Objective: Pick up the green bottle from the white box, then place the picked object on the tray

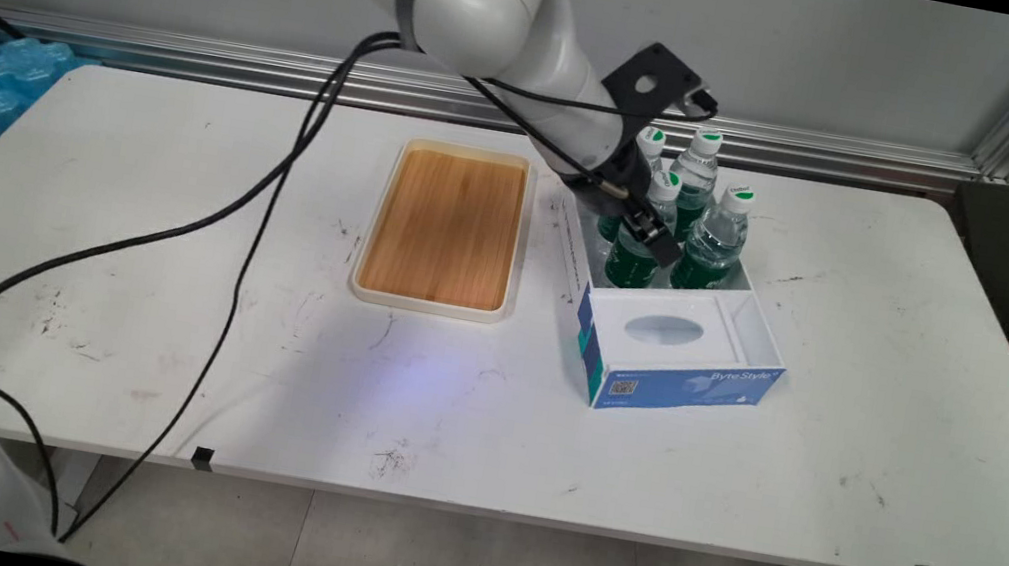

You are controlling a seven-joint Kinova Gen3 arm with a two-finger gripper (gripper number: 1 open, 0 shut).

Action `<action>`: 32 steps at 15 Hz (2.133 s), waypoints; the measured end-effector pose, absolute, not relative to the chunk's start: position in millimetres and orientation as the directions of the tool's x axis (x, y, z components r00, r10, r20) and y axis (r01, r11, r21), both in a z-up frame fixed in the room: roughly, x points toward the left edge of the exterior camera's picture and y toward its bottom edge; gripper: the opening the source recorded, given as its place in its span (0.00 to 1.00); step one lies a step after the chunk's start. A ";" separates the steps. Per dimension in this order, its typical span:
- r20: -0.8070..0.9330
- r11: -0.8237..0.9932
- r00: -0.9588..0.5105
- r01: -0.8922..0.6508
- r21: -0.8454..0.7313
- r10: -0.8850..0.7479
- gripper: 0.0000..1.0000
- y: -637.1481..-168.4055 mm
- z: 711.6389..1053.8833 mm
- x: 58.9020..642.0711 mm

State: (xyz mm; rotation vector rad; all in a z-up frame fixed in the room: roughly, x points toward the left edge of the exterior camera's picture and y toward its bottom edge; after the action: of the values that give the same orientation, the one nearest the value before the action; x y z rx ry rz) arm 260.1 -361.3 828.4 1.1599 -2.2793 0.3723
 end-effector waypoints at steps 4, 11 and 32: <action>0.588 0.597 -0.483 -0.802 0.001 -0.649 0.00 -367.7 821.3 255.4; 0.596 0.615 -0.497 -0.789 -0.007 -0.630 0.00 -373.0 821.3 252.2; 0.653 0.666 -0.502 -0.746 0.006 -0.568 0.00 -310.8 990.1 366.5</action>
State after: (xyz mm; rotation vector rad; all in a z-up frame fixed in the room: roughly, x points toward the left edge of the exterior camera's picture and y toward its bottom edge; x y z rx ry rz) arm 366.5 -310.8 990.1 1.0100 -2.2490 0.3678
